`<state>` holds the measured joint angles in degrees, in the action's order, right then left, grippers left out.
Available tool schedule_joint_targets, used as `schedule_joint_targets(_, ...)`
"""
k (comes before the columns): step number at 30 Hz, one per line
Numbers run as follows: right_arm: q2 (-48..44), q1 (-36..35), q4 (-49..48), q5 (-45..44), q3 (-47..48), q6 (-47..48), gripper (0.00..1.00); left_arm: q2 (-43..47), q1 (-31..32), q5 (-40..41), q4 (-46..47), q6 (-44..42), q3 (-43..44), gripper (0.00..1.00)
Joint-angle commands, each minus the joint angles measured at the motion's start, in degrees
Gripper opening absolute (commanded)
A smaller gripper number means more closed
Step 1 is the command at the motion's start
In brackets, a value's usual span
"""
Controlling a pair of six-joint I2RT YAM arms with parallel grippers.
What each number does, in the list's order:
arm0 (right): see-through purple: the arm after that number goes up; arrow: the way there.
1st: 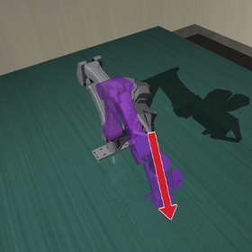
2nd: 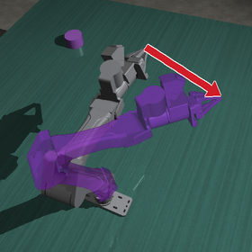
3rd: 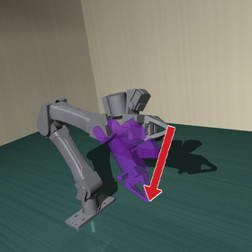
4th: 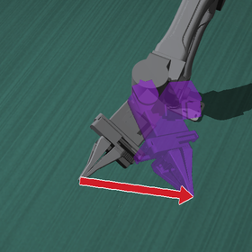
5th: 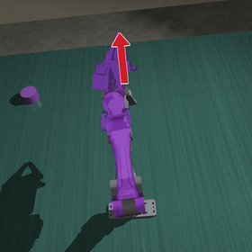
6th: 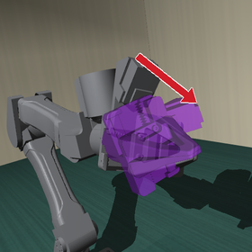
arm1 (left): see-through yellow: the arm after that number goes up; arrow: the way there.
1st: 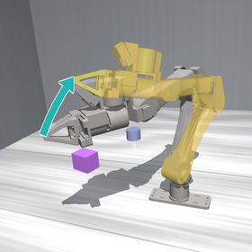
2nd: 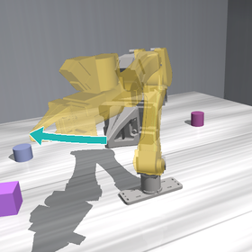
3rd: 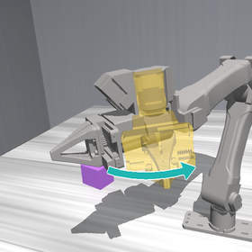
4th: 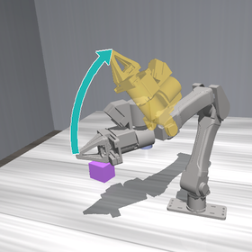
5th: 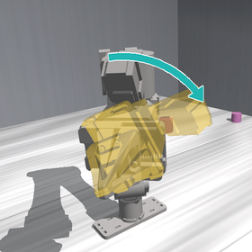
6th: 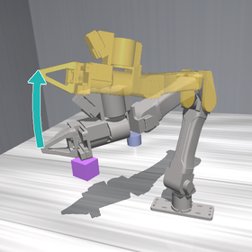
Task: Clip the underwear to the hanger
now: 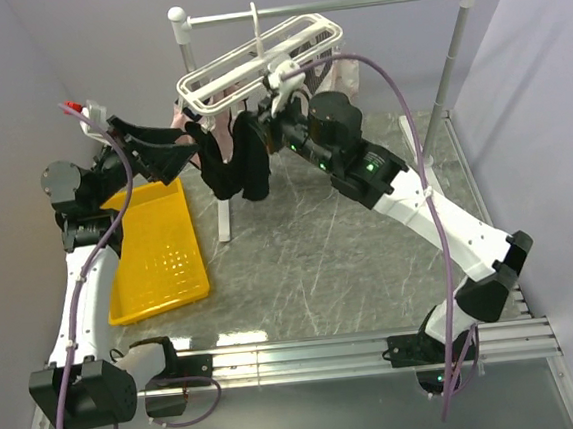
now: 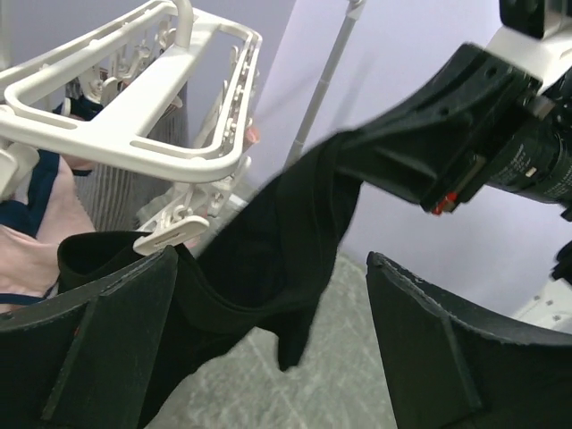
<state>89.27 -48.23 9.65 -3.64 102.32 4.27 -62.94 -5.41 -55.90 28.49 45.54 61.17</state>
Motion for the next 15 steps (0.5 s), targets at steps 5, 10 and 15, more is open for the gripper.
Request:
schedule_joint_targets(5, -8.4, -0.4, 1.0, 8.7, -11.8, -3.1, 0.00, 2.8, 0.3, -2.5, -9.9, -13.4, 3.6, 0.72)
schedule_joint_targets(10, -9.9, -0.3, -1.5, 10.8, -16.9, -4.2, 0.00, 2.4, 6.4, 4.5, -22.4, -26.5, 8.3, 0.58)
schedule_joint_targets(15, -10.1, 0.3, -1.0, 10.8, -18.6, -5.7, 0.00, 1.2, 14.7, 12.3, -32.6, -36.0, 13.1, 0.52)
